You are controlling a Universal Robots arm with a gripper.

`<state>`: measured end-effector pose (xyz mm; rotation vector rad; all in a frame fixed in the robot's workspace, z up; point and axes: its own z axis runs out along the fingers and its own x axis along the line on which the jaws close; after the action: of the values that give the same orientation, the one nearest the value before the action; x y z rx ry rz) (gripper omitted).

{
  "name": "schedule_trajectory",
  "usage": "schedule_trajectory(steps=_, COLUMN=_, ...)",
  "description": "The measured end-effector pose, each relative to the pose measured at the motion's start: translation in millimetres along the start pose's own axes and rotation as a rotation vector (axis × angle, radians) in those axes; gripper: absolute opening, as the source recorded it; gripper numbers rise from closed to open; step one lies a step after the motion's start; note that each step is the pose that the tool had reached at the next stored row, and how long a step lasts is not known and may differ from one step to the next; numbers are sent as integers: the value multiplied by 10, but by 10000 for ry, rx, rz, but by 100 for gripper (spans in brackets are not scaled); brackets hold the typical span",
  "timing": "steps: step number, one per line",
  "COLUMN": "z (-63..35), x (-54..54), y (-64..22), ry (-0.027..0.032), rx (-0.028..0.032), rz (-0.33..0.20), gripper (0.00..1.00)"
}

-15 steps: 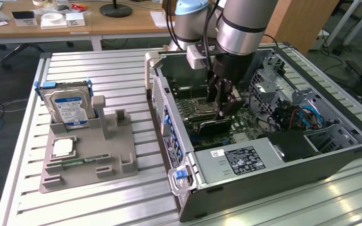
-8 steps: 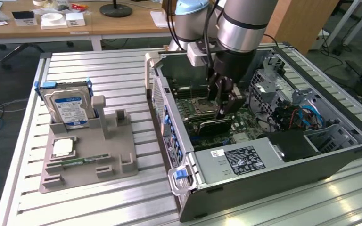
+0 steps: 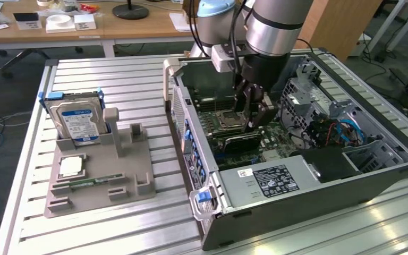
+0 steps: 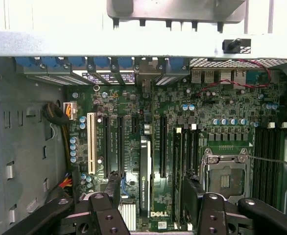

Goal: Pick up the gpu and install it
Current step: 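Press down on the gpu until it lock into place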

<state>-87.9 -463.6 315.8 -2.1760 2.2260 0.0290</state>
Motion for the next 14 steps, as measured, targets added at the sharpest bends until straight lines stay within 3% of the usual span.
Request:
schedule_trajectory(steps=12, z=0, x=0, y=0, ry=0, rx=0, rz=0, gripper=62)
schedule_trajectory(steps=14, z=0, x=0, y=0, ry=0, rx=0, rz=0, gripper=49)
